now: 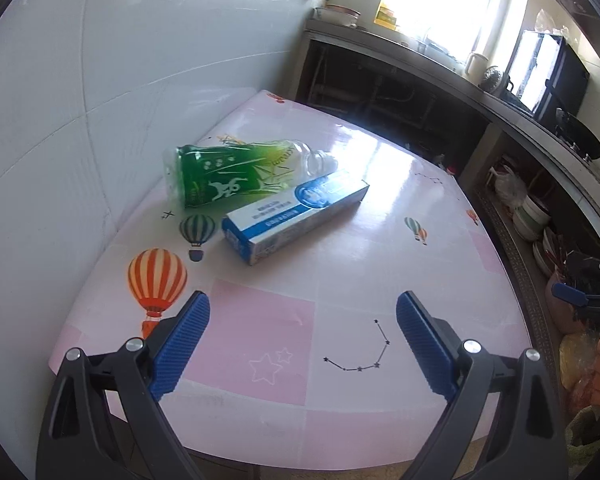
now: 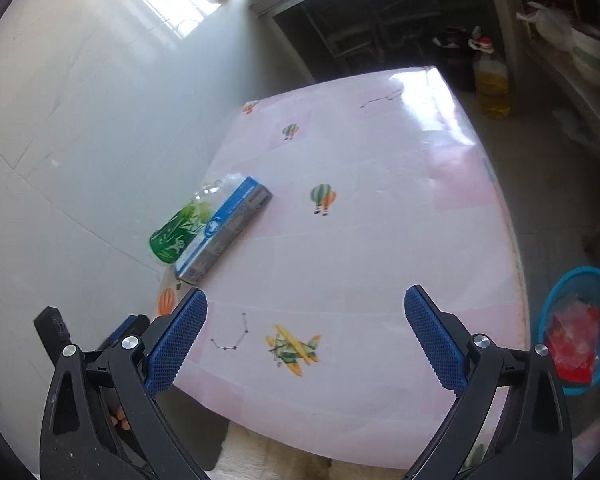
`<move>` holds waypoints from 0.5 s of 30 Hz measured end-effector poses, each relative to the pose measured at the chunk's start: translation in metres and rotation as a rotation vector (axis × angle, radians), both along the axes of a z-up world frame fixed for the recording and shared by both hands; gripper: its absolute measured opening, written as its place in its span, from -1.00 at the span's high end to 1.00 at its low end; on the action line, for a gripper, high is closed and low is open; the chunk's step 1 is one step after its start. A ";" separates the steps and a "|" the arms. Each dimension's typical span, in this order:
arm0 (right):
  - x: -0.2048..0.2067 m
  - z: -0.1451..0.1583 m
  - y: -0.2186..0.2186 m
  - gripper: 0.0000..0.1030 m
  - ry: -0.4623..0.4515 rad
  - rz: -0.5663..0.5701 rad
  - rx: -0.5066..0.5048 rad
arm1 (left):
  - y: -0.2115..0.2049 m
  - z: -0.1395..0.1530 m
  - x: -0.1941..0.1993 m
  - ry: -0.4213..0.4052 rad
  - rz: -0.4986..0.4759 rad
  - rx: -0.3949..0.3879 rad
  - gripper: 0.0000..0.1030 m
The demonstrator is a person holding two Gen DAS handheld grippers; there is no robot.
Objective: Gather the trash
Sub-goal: 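Move both tools back over the table toward the bottle and box, then lower the left tool onto the blue-white toothpaste box and close on it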
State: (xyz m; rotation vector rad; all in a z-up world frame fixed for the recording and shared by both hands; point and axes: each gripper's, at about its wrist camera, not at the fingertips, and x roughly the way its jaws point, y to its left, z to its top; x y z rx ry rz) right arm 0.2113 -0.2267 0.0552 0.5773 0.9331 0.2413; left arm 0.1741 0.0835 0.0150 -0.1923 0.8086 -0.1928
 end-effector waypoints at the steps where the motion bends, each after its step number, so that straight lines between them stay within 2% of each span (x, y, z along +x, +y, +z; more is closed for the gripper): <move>1: 0.008 0.005 0.010 -0.85 -0.008 0.031 0.022 | 0.004 -0.001 0.001 0.001 0.009 -0.005 -0.79; 4: 0.034 0.016 0.032 -0.85 -0.020 0.104 0.074 | 0.008 0.002 0.003 -0.023 -0.001 0.002 -0.79; 6: 0.048 0.020 0.045 -0.85 -0.012 0.130 0.096 | 0.008 0.007 0.008 -0.073 -0.024 0.018 -0.79; 10: 0.060 0.021 0.070 -0.84 0.006 0.167 0.133 | 0.007 0.009 0.034 -0.119 -0.083 0.037 -0.79; 12: 0.058 0.018 0.078 -0.84 0.013 0.180 0.135 | 0.006 0.003 0.055 -0.101 -0.120 0.029 -0.79; 15: 0.050 0.007 0.077 -0.84 0.043 0.176 0.131 | 0.002 -0.013 0.088 -0.048 -0.143 0.061 -0.79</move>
